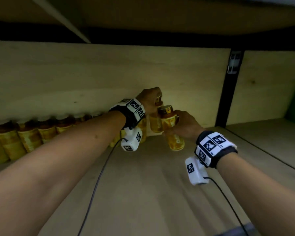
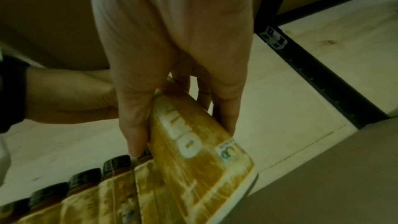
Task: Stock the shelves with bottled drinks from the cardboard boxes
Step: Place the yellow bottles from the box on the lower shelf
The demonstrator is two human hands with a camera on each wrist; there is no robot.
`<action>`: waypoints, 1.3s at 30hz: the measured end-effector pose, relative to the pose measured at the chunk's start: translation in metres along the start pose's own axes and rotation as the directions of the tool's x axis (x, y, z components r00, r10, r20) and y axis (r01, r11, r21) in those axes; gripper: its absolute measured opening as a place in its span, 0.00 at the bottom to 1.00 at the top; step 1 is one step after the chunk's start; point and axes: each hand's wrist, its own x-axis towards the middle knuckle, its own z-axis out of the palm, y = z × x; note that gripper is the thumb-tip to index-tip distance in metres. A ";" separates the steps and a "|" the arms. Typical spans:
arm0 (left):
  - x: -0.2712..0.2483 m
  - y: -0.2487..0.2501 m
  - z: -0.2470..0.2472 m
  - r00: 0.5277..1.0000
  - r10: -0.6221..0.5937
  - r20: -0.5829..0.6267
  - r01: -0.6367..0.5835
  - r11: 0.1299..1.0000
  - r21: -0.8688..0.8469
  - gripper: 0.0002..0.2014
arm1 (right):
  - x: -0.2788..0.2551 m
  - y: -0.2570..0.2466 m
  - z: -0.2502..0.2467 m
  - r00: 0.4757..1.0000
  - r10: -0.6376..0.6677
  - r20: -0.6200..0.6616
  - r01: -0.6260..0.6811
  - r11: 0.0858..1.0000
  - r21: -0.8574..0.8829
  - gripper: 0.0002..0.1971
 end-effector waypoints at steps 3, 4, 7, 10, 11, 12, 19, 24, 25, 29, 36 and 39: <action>0.023 -0.017 0.012 0.999 -0.014 0.034 0.010 0.994 0.108 0.27 | 0.031 0.008 0.003 1.000 0.022 -0.009 -0.023 0.995 -0.097 0.27; 0.028 -0.023 0.015 0.999 -0.023 0.042 0.017 0.992 0.127 0.26 | 0.041 0.010 0.005 0.999 0.038 -0.017 -0.040 0.992 -0.121 0.26; 0.039 -0.032 0.021 0.998 -0.029 0.048 0.019 0.980 0.197 0.22 | 0.068 0.017 0.015 0.996 0.081 -0.034 -0.085 0.986 -0.147 0.29; 0.047 -0.035 0.027 0.994 -0.010 0.105 -0.018 0.966 0.258 0.22 | 0.088 0.022 0.023 0.993 0.103 -0.055 -0.109 0.986 -0.129 0.31; 0.048 -0.037 0.029 0.992 -0.004 0.123 -0.029 0.963 0.266 0.22 | 0.093 0.024 0.025 0.991 0.116 -0.065 -0.123 0.986 -0.112 0.31; 0.049 -0.039 0.032 0.992 0.001 0.125 -0.035 0.961 0.273 0.22 | 0.097 0.025 0.027 0.989 0.129 -0.076 -0.136 0.986 -0.098 0.31; 0.048 -0.039 0.052 0.998 -0.005 0.063 -0.011 0.970 0.243 0.20 | 0.100 0.050 0.043 0.967 0.220 -0.129 -0.210 0.974 0.086 0.31; 0.027 -0.027 0.042 1.000 0.014 -0.026 -0.010 0.989 0.149 0.21 | 0.070 0.053 0.029 0.978 0.208 -0.026 -0.203 0.971 0.127 0.38; 0.020 -0.025 0.037 0.999 0.015 -0.039 -0.010 0.992 0.126 0.20 | 0.062 0.054 0.024 0.979 0.204 -0.014 -0.201 0.973 0.112 0.38; -0.025 -0.011 0.015 0.999 0.002 -0.034 0.002 0.995 0.097 0.14 | 0.002 0.031 0.000 0.973 0.218 0.070 -0.224 0.971 0.083 0.27; -0.142 0.008 -0.005 0.989 -0.003 0.148 -0.023 0.985 0.172 0.12 | -0.113 -0.018 -0.025 0.972 0.119 0.201 -0.103 0.991 -0.090 0.16; -0.199 0.011 -0.012 0.974 -0.011 0.224 -0.030 0.983 0.180 0.15 | -0.155 -0.031 -0.020 0.966 0.084 0.245 -0.057 0.991 -0.118 0.13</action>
